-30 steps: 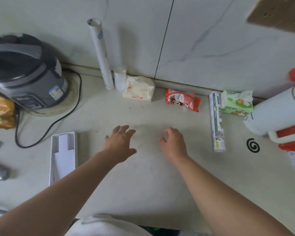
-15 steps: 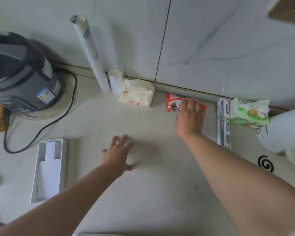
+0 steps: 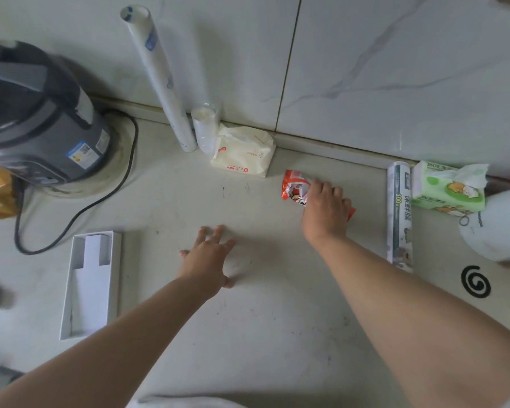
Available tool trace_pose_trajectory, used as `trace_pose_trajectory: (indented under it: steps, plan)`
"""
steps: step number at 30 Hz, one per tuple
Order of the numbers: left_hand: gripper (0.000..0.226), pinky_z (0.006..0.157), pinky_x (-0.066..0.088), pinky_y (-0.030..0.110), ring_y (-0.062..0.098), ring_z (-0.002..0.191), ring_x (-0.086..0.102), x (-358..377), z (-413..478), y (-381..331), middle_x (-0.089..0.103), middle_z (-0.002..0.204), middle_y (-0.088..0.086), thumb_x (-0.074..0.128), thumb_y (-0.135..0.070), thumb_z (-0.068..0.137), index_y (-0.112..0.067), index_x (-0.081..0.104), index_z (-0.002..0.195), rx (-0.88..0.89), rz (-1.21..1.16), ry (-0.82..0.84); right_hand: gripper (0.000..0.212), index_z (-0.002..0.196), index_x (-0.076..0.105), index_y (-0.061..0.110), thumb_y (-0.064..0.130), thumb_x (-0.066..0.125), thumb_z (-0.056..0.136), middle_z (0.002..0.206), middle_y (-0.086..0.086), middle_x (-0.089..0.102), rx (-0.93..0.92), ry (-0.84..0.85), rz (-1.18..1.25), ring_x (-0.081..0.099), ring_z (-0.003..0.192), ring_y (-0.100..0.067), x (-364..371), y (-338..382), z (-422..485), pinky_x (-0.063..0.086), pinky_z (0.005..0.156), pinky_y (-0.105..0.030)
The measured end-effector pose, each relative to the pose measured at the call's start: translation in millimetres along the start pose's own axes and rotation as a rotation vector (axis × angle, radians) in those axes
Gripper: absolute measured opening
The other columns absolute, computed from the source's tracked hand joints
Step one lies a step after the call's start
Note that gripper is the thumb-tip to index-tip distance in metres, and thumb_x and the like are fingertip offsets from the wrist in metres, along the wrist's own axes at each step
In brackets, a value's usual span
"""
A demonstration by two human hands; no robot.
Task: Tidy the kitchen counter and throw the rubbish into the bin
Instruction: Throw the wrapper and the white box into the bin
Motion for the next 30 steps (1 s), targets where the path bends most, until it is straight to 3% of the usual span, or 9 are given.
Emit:
trace_pose_trajectory:
  steps: [7, 10, 13, 16, 18, 21, 24, 30]
  plan:
    - [0.1, 0.105, 0.035, 0.069, 0.028, 0.156, -0.003, -5, -9, -2, 0.004, 0.171, -0.004, 0.086, -0.037, 0.078, -0.032, 0.028, 0.159, 0.025, -0.005, 0.013, 0.031, 0.115, 0.052, 0.016, 0.012, 0.065, 0.087, 0.115, -0.008, 0.059, -0.02, 0.071, 0.029, 0.053, 0.11, -0.031, -5, 15, -73, 0.041, 0.082, -0.041]
    - [0.101, 0.114, 0.034, 0.058, 0.026, 0.157, -0.001, -1, -22, 3, 0.004, 0.171, -0.002, 0.083, -0.042, 0.08, -0.027, 0.022, 0.16, 0.065, -0.054, -0.051, 0.026, 0.111, 0.054, 0.017, 0.012, 0.061, 0.086, 0.111, -0.007, 0.059, -0.057, 0.044, 0.074, 0.054, 0.106, -0.031, -12, 27, -113, 0.039, 0.081, -0.042]
    - [0.098, 0.121, 0.028, 0.042, 0.023, 0.156, 0.014, 8, -52, 15, 0.016, 0.17, 0.001, 0.08, -0.044, 0.083, -0.022, 0.023, 0.16, 0.162, -0.272, -0.214, 0.028, 0.107, 0.057, 0.017, 0.006, 0.062, 0.082, 0.103, -0.006, 0.06, -0.105, 0.002, 0.104, 0.054, 0.099, -0.033, -20, 44, -154, 0.04, 0.077, -0.042]
    - [0.087, 0.106, 0.043, 0.031, 0.012, 0.136, 0.048, 18, -89, 31, 0.041, 0.154, -0.009, 0.078, -0.05, 0.083, -0.026, 0.035, 0.154, 0.207, -0.695, -0.22, 0.032, 0.103, 0.059, 0.018, 0.002, 0.064, 0.075, 0.095, -0.004, 0.059, -0.15, -0.04, 0.123, 0.054, 0.093, -0.032, -27, 65, -197, 0.041, 0.074, -0.042]
    - [0.073, 0.09, 0.057, 0.034, 0.004, 0.11, 0.066, 23, -113, 40, 0.055, 0.141, -0.016, 0.076, -0.056, 0.08, -0.031, 0.047, 0.143, 0.172, -1.048, -0.137, 0.035, 0.103, 0.059, 0.019, 0.0, 0.061, 0.074, 0.094, -0.001, 0.057, -0.18, -0.065, 0.136, 0.053, 0.091, -0.03, -32, 82, -225, 0.04, 0.075, -0.041]
    - [0.047, 0.075, 0.065, 0.038, 0.009, 0.091, 0.074, 31, -140, 54, 0.071, 0.119, 0.0, 0.078, -0.039, 0.088, -0.026, 0.057, 0.127, 0.11, -1.369, -0.136, 0.053, 0.12, 0.059, 0.021, -0.002, 0.065, 0.073, 0.096, 0.001, 0.059, -0.21, -0.11, 0.125, 0.054, 0.091, -0.027, -41, 108, -261, 0.035, 0.076, -0.037]
    - [0.038, 0.07, 0.063, 0.031, 0.018, 0.087, 0.076, 39, -162, 70, 0.072, 0.109, 0.007, 0.077, -0.019, 0.092, -0.019, 0.058, 0.125, 0.12, -1.472, -0.178, 0.067, 0.136, 0.051, 0.025, 0.0, 0.067, 0.076, 0.103, 0.002, 0.06, -0.198, -0.113, 0.1, 0.053, 0.095, -0.024, -53, 128, -291, 0.034, 0.078, -0.034]
    - [0.034, 0.068, 0.063, 0.029, 0.013, 0.075, 0.076, 57, -203, 100, 0.071, 0.107, 0.007, 0.076, 0.0, 0.089, -0.016, 0.061, 0.116, 0.18, -1.464, -0.185, 0.05, 0.133, 0.054, 0.016, 0.009, 0.068, 0.085, 0.12, -0.007, 0.059, -0.195, -0.054, 0.038, 0.051, 0.106, -0.029, -71, 140, -342, 0.042, 0.087, -0.041]
Point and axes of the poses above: each hand's wrist, its own z-axis towards the middle knuckle, its own x-axis out of the palm, y = z × x, the point moved 1 cm from there along z, towards the middle knuckle
